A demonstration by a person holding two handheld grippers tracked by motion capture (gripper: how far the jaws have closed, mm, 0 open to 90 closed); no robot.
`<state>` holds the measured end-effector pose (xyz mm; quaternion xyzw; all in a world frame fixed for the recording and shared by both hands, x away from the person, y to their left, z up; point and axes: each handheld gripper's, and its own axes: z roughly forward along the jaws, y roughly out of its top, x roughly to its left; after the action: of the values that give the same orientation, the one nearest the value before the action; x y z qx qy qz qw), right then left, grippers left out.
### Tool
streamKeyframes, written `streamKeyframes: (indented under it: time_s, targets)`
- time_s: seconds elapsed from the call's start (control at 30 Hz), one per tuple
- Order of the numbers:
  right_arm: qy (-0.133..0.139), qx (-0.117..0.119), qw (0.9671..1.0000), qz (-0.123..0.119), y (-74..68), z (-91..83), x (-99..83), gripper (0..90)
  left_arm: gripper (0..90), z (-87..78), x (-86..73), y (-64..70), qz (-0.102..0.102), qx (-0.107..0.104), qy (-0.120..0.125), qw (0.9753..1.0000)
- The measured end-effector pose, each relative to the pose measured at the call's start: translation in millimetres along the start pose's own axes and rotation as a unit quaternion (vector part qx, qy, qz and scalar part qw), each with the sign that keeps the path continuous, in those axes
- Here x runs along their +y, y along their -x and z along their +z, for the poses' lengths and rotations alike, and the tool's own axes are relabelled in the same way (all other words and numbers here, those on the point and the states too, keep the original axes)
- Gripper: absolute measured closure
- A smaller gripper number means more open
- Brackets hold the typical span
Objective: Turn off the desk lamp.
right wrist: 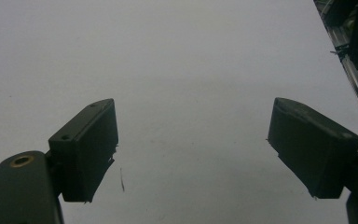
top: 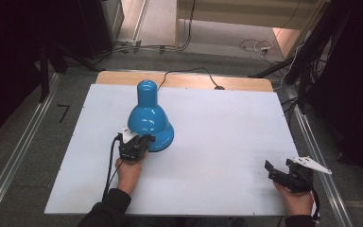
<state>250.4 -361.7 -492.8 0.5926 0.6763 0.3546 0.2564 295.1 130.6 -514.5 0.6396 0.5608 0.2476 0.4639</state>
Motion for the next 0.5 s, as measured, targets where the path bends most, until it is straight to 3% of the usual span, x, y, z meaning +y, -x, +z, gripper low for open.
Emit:
streamKeyframes:
  time_s: [0.33,0.5]
  targets:
    - [0.002,0.001,1.0000,0.004,1.4,-2.0,-0.4,14.5,90.0,-8.1,3.3,-12.4,-0.001,0.024,0.007,0.9997]
    - [0.003,0.003,1.0000,0.003,1.3,-2.0,0.0,14.5,81.4,-11.5,4.5,-15.3,-0.006,0.024,0.005,0.9997]
